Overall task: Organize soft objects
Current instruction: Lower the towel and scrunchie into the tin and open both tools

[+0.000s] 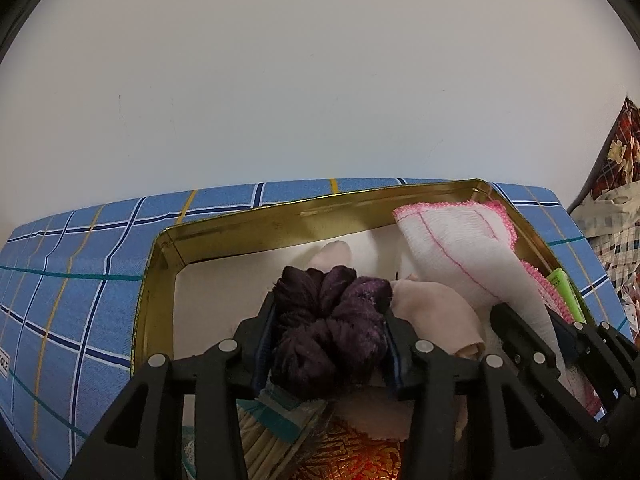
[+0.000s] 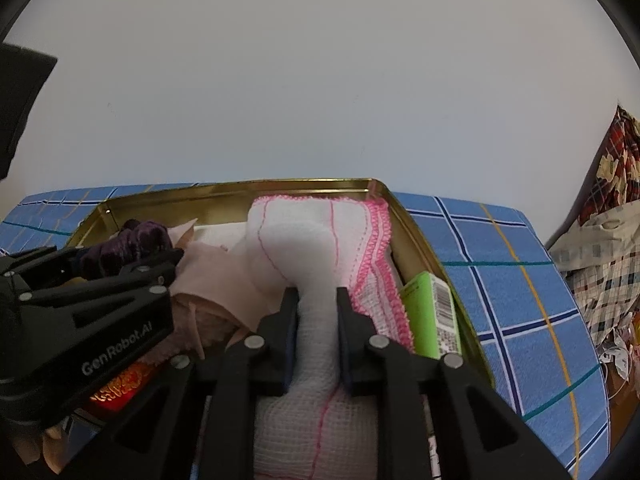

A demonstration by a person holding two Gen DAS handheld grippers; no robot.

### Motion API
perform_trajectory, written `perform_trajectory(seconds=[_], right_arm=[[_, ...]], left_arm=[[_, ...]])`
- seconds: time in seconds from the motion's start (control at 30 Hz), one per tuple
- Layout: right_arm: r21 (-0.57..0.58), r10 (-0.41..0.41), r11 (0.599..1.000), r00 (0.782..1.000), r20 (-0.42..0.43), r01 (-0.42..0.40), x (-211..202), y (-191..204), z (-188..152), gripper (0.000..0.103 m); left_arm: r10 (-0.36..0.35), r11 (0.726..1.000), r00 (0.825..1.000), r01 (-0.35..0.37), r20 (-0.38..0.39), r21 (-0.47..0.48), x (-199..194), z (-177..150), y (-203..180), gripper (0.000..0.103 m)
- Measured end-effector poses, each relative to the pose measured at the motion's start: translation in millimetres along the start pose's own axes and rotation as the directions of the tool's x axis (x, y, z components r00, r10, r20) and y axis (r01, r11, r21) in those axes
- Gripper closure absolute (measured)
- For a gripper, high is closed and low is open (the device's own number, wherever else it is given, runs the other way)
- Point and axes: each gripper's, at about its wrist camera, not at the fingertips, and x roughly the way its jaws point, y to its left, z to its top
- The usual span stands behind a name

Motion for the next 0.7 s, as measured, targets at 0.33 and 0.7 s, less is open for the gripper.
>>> perform_trajectory(seconds=[0.33, 0.7], right_arm=[[-0.020, -0.052, 0.998, 0.993, 0.103, 0.054, -28, 4, -4, 0.016], [0.002, -0.138, 0.990, 0.977, 0.162, 0.139, -46, 2, -5, 0.008]], left_arm=[[-0.015, 0.994, 1.000, 0.012, -0.024, -0.110, -4, 1, 19, 0.019], [0.008, 0.999, 0.997, -0.005, 0.077, -0.042, -29, -11, 16, 0.016]])
